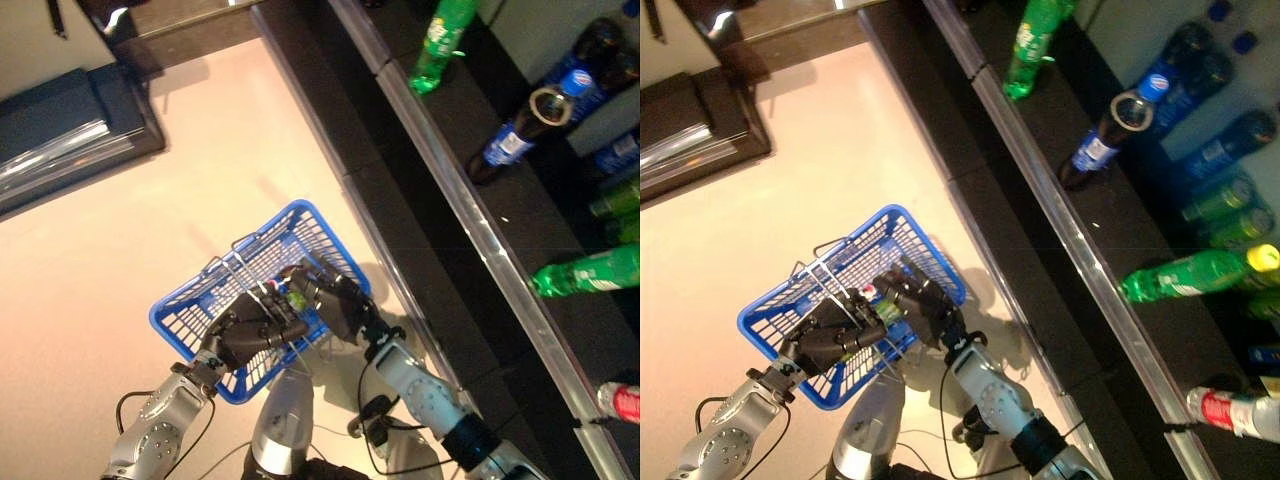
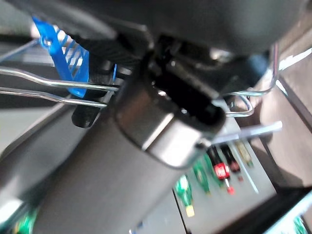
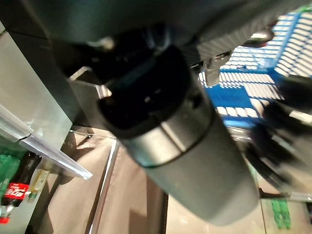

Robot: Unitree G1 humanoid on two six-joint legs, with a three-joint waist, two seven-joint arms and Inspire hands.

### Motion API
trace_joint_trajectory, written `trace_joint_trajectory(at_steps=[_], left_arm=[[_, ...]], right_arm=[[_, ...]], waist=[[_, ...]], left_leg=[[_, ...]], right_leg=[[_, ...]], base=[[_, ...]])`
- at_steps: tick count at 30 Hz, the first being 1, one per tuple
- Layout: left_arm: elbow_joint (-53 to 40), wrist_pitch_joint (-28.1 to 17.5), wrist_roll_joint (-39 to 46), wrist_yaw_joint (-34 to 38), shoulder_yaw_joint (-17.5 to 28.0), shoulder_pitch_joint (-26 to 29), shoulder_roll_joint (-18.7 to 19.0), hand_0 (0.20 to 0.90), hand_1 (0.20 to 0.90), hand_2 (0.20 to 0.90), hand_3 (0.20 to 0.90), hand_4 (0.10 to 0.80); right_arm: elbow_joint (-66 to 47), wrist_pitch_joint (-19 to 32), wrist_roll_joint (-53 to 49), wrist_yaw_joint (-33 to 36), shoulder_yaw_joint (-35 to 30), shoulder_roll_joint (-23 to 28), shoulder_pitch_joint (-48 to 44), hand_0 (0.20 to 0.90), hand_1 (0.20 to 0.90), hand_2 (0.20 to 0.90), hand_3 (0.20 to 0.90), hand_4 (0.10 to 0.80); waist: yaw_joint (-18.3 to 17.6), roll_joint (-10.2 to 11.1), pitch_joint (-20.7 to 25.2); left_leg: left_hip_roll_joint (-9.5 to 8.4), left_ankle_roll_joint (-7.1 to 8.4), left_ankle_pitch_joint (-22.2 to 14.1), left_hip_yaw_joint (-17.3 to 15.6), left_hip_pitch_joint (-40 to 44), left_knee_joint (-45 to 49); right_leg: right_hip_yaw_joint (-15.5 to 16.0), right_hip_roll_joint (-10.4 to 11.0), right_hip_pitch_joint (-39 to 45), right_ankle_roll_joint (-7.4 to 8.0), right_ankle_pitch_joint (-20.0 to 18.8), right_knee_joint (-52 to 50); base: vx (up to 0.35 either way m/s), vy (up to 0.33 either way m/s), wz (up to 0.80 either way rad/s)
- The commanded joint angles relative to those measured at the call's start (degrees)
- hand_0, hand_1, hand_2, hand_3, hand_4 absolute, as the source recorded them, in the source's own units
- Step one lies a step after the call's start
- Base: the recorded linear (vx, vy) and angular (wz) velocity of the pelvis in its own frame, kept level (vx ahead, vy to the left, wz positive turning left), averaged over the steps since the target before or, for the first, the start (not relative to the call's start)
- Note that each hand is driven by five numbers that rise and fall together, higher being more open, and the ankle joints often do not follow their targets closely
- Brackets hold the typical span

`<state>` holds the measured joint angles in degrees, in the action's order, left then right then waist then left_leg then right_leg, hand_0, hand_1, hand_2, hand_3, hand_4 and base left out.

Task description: Pick up the drink and place into the basket.

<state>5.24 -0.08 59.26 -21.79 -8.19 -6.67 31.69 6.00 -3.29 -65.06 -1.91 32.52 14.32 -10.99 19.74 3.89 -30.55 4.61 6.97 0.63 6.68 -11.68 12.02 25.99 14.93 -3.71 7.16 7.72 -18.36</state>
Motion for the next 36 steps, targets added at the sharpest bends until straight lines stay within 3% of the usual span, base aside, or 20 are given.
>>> trace_joint_trajectory(at_steps=[1,9,13,16,18,20,22,26,27,29,30,31,32,33,36], left_arm=[[-17.5,-15.8,-0.9,-6.3,1.5,5.5,-4.0,0.300,0.300,0.300,0.200,0.100],[-3.9,-24.9,-5.1,2.7,2.0,3.1,-8.8,0.300,0.300,0.300,0.200,0.100],[1.5,-26.2,-5.7,4.9,2.7,1.7,-10.5,0.300,0.300,0.300,0.200,0.100],[8.5,-26.0,-4.3,9.2,5.6,-1.9,-13.4,0.300,0.300,0.300,0.200,0.100],[14.0,-25.5,-3.0,10.9,7.0,-2.8,-15.2,0.300,0.300,0.300,0.200,0.100],[17.5,-23.9,-0.4,13.6,6.6,-1.7,-15.3,0.300,0.300,0.300,0.200,0.100],[19.3,-22.3,-0.6,15.1,7.2,-1.3,-15.9,0.300,0.300,0.300,0.200,0.100],[22.7,-25.0,0.0,15.5,8.0,-2.6,-18.1,0.300,0.300,0.300,0.200,0.100],[24.2,-25.3,1.1,15.0,8.8,-3.0,-18.7,0.300,0.300,0.300,0.200,0.100],[25.6,-24.8,2.6,14.5,9.5,-2.7,-19.0,0.300,0.300,0.300,0.200,0.100],[26.2,-24.3,2.7,14.3,9.9,-2.3,-19.2,0.300,0.300,0.300,0.200,0.100],[28.2,-22.7,2.8,14.4,10.3,-0.9,-19.7,0.300,0.300,0.300,0.200,0.100],[28.4,-22.6,2.8,14.5,10.3,-0.8,-19.8,0.300,0.300,0.300,0.200,0.100],[29.4,-22.0,2.2,14.9,9.9,-0.3,-20.4,0.300,0.300,0.300,0.200,0.100],[30.6,-23.8,1.8,15.0,9.9,-2.8,-22.3,0.300,0.300,0.300,0.200,0.100]], right_arm=[[-9.9,0.3,3.1,-8.3,1.3,0.8,-0.5,0.900,0.900,0.900,0.900,0.800],[-13.7,3.1,12.5,-14.2,-4.2,5.4,8.1,0.900,0.900,0.900,0.900,0.800],[-11.9,4.4,15.4,-14.1,-7.0,5.3,11.8,0.900,0.900,0.900,0.900,0.800],[-8.5,5.6,20.1,-14.7,-11.6,4.1,18.7,0.900,0.900,0.900,0.900,0.800],[-5.3,7.0,27.1,-11.6,-13.1,3.5,21.5,0.900,0.900,0.900,0.900,0.800],[-2.7,9.0,34.0,-6.0,-14.7,4.4,23.9,0.900,0.900,0.900,0.900,0.800],[1.8,8.7,36.5,-1.6,-15.9,5.0,24.5,0.900,0.900,0.900,0.900,0.800],[9.6,7.1,42.7,0.3,-15.9,5.4,23.8,0.900,0.900,0.900,0.900,0.800],[13.2,5.7,42.4,1.3,-16.2,5.2,23.9,0.900,0.900,0.900,0.900,0.800],[15.3,4.6,42.7,2.5,-16.7,4.9,24.0,0.900,0.900,0.900,0.900,0.800],[16.0,4.4,42.6,2.9,-17.0,4.9,24.1,0.900,0.900,0.900,0.900,0.800],[18.9,4.0,41.6,4.2,-18.4,4.7,24.7,0.900,0.900,0.900,0.900,0.800],[19.2,4.1,41.6,4.3,-18.6,4.6,24.7,0.900,0.900,0.900,0.900,0.800],[22.1,4.4,41.9,4.8,-19.4,4.3,24.6,0.900,0.900,0.900,0.900,0.800],[27.1,3.8,43.3,3.8,-20.9,4.7,24.3,0.900,0.900,0.900,0.900,0.800]], waist=[[-2.8,-1.5,4.9],[-8.0,0.8,9.9],[-9.7,1.2,12.0],[-12.1,1.1,15.5],[-13.8,1.0,17.6],[-16.6,0.4,18.4],[-17.0,0.1,18.7],[-16.2,-0.7,18.8],[-16.1,-1.3,18.5],[-16.5,-1.7,18.4],[-17.0,-1.7,18.4],[-18.7,-2.0,18.5],[-18.9,-2.0,18.5],[-19.7,-1.9,18.4],[-19.1,-1.5,18.9]], left_leg=[[-2.37,-5.75,2.6,-3.6,0.5,-0.6],[-0.97,-5.41,3.3,-7.1,4.0,-5.0],[-0.77,-5.51,3.2,-8.3,5.3,-6.3],[-0.50,-5.82,3.2,-10.3,7.7,-9.0],[-0.74,-6.14,3.3,-9.8,8.7,-10.8],[-1.73,-6.38,3.6,-6.6,8.7,-11.6],[-2.07,-5.70,4.3,-5.0,8.8,-12.1],[-1.10,-4.06,6.5,-4.8,8.6,-14.3],[0.05,-3.05,7.6,-6.1,7.2,-14.2],[1.09,-2.50,7.8,-8.9,6.3,-13.1],[1.73,-2.30,7.7,-11.3,6.1,-12.4],[3.88,-1.41,7.7,-19.1,5.7,-10.4],[4.18,-1.27,7.7,-19.7,5.6,-10.1],[5.76,-0.58,8.0,-21.6,6.1,-8.9],[7.15,-0.51,7.8,-13.3,8.4,-9.4]], right_leg=[[-1.0,-3.8,0.6,-4.11,-4.0,0.3],[-5.8,-5.1,1.9,-2.61,-6.4,6.4],[-7.5,-4.9,2.5,-1.87,-7.3,8.1],[-9.9,-4.0,3.7,-0.45,-8.4,9.9],[-13.0,-5.5,4.2,-0.90,-7.6,10.5],[-19.8,-9.9,3.5,-3.24,-6.3,10.8],[-19.2,-11.0,4.6,-4.07,-5.6,10.6],[-17.4,-11.8,6.3,-4.75,-5.9,12.8],[-17.1,-12.0,6.8,-5.21,-5.6,13.5],[-15.6,-11.9,7.1,-5.47,-5.4,13.4],[-14.6,-11.7,7.3,-5.54,-5.3,13.5],[-11.2,-10.9,7.8,-5.82,-5.2,13.6],[-10.9,-10.8,7.9,-5.86,-5.1,13.6],[-9.9,-9.8,8.2,-5.90,-5.0,13.3],[-13.3,-8.1,7.8,-5.30,-5.3,12.3]], base=[[-0.032,0.021,-0.41],[-0.026,0.035,-0.28],[0.007,0.058,-0.32],[0.071,0.080,-0.31],[0.086,0.016,-0.33],[0.090,-0.021,0.12],[0.077,-0.060,0.97],[0.004,-0.031,0.29],[-0.034,0.008,0.04],[-0.032,0.030,0.26],[-0.052,0.143,0.56],[-0.043,0.141,0.73],[-0.032,0.271,0.98],[0.028,0.327,1.81],[0.120,0.446,0.84]])
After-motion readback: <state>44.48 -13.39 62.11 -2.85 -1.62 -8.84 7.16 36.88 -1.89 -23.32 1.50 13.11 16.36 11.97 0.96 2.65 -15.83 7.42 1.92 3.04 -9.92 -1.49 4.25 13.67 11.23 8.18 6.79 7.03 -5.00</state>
